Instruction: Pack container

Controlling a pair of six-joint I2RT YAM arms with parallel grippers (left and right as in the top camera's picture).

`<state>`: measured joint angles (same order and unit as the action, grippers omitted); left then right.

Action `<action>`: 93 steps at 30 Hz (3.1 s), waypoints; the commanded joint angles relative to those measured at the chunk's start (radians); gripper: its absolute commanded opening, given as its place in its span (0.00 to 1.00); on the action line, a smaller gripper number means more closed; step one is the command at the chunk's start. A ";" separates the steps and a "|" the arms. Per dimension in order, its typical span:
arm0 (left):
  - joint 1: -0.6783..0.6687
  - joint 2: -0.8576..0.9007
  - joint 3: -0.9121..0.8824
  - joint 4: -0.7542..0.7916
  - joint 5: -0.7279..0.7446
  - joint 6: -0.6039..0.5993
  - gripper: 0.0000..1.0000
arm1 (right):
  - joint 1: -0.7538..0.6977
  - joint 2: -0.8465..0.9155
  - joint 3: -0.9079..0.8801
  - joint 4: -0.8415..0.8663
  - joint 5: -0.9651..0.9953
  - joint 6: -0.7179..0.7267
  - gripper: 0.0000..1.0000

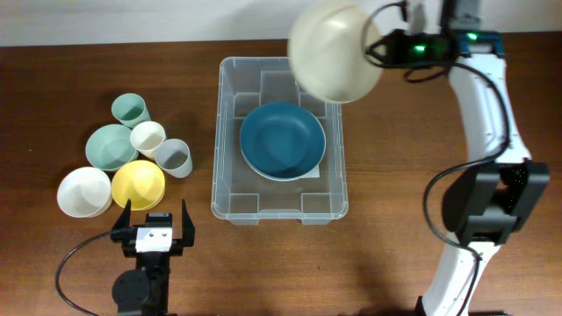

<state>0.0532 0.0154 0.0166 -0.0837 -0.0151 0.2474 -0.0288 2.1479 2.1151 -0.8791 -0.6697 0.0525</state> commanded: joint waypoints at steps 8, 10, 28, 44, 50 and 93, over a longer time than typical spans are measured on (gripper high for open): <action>-0.003 -0.008 -0.007 0.002 -0.007 0.016 1.00 | 0.280 0.002 0.043 -0.169 0.386 -0.075 0.04; -0.003 -0.008 -0.007 0.002 -0.007 0.016 1.00 | 0.322 0.002 0.043 -0.167 0.438 -0.075 0.04; -0.003 -0.008 -0.007 0.002 -0.007 0.016 0.99 | 0.369 0.002 0.043 -0.180 0.523 -0.016 0.62; -0.003 -0.008 -0.007 0.002 -0.007 0.016 0.99 | 0.511 0.002 0.042 -0.466 0.479 -0.101 0.04; -0.003 -0.008 -0.007 0.002 -0.007 0.016 0.99 | 0.541 0.002 0.041 -0.677 0.483 -0.109 0.04; -0.003 -0.008 -0.007 0.002 -0.007 0.016 0.99 | 0.523 0.017 -0.412 -0.316 0.536 -0.123 0.04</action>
<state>0.0532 0.0154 0.0166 -0.0837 -0.0154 0.2474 0.5259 2.1571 1.7031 -1.2053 -0.1917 -0.0647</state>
